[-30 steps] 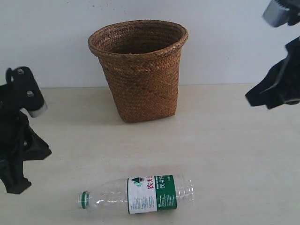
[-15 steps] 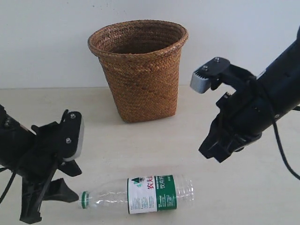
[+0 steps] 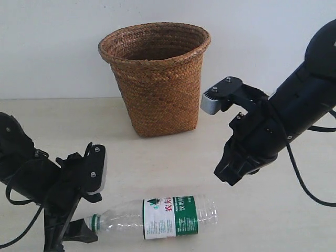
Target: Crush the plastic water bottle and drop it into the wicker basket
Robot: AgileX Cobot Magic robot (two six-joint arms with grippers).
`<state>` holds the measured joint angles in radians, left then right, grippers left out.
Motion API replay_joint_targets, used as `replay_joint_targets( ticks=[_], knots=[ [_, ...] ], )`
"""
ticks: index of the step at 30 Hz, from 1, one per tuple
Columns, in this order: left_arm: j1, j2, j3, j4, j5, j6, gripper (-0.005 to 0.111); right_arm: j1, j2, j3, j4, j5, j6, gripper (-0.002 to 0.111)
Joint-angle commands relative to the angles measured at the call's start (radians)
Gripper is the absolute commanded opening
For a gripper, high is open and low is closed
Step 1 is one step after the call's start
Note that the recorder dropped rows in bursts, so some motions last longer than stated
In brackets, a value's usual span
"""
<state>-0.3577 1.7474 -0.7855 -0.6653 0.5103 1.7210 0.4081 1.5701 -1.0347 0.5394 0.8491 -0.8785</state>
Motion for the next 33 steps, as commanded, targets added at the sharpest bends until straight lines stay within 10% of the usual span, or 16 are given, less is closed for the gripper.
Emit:
replay_joint_targets(
  ticks=[1,10,19,33],
  knots=[
    [-0.004,0.032,-0.006,-0.044,-0.013,0.046,0.068,0.002,0.001,-0.005,0.008,-0.015,-0.005,0.000],
    [-0.004,0.049,-0.006,-0.078,-0.027,0.105,0.060,0.002,0.001,-0.005,0.092,-0.017,-0.012,0.000],
    [-0.004,0.049,-0.006,-0.078,-0.009,0.172,0.005,0.028,0.001,-0.005,0.204,-0.033,-0.017,0.000],
    [-0.004,0.049,-0.006,-0.078,-0.013,0.133,0.004,0.195,0.356,-0.261,0.210,0.045,0.153,0.000]
  ],
)
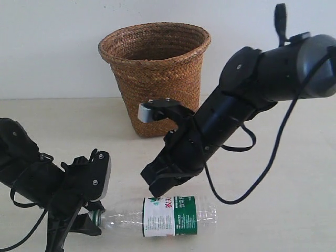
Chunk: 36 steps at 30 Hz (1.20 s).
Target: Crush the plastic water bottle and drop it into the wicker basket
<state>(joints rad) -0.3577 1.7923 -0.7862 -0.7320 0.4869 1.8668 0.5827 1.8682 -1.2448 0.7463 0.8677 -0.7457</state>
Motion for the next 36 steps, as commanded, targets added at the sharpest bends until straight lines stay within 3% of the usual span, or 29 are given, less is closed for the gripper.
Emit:
replay_joint_targets(
  ticks=[1,19,36],
  knots=[
    [-0.004,0.004,-0.006,-0.011,0.011,-0.013,0.004,0.023,0.077,-0.064,0.003,0.029,0.032,0.000],
    [-0.004,0.004,-0.006,-0.011,0.011,-0.020,0.004,0.025,0.264,-0.074,-0.085,-0.036,0.094,0.000],
    [-0.004,0.004,-0.006,-0.011,0.014,-0.039,0.004,0.000,0.448,-0.258,-0.364,0.119,0.342,0.000]
  ],
)
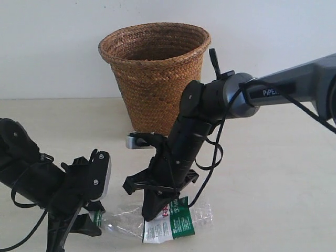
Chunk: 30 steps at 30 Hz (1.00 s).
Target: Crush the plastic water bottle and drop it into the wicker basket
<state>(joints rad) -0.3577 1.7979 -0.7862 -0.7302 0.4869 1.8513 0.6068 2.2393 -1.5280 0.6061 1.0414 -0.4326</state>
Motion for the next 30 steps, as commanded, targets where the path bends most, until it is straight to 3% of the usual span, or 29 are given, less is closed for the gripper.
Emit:
replay_joint_targets(
  ticks=[1,7,15,23,30],
  knots=[
    [-0.004,-0.002,-0.006,-0.013,0.014,-0.023,0.004,-0.031,0.077,0.025,-0.224,-0.037,0.033,0.000],
    [-0.004,-0.002,-0.006,-0.013,0.014,-0.030,0.004,-0.051,0.070,0.009,-0.220,0.030,0.033,0.000],
    [-0.004,-0.002,-0.006,-0.013,0.010,-0.030,0.004,-0.051,-0.060,-0.048,-0.076,0.089,-0.065,0.000],
    [-0.004,-0.002,-0.006,-0.013,0.008,-0.030,0.004,-0.080,-0.232,-0.050,-0.079,0.176,-0.054,0.000],
    [-0.004,-0.002,-0.006,-0.013,0.006,-0.030,0.004,-0.066,-0.237,-0.023,-0.084,0.180,-0.054,0.000]
  ],
)
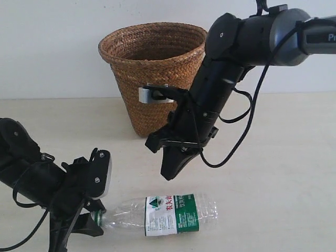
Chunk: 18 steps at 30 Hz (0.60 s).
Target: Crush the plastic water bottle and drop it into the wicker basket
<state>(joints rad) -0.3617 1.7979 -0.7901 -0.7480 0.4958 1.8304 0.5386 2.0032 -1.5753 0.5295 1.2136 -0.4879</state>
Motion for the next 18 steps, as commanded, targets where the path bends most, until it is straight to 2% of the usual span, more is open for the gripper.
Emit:
replay_joint_targets(
  ticks=[1,7,18],
  knots=[
    [0.000,-0.002,-0.002,0.005,-0.003,-0.009,0.004,0.003,0.003,0.036,-0.012,0.008,0.001,0.000],
    [0.000,-0.002,-0.002,0.005,-0.003,-0.009,0.004,0.003,0.043,0.109,-0.029,-0.075,0.001,0.000],
    [0.000,-0.002,-0.002,0.005,-0.005,-0.009,0.004,0.003,0.192,0.112,-0.048,-0.155,0.016,0.000]
  ],
)
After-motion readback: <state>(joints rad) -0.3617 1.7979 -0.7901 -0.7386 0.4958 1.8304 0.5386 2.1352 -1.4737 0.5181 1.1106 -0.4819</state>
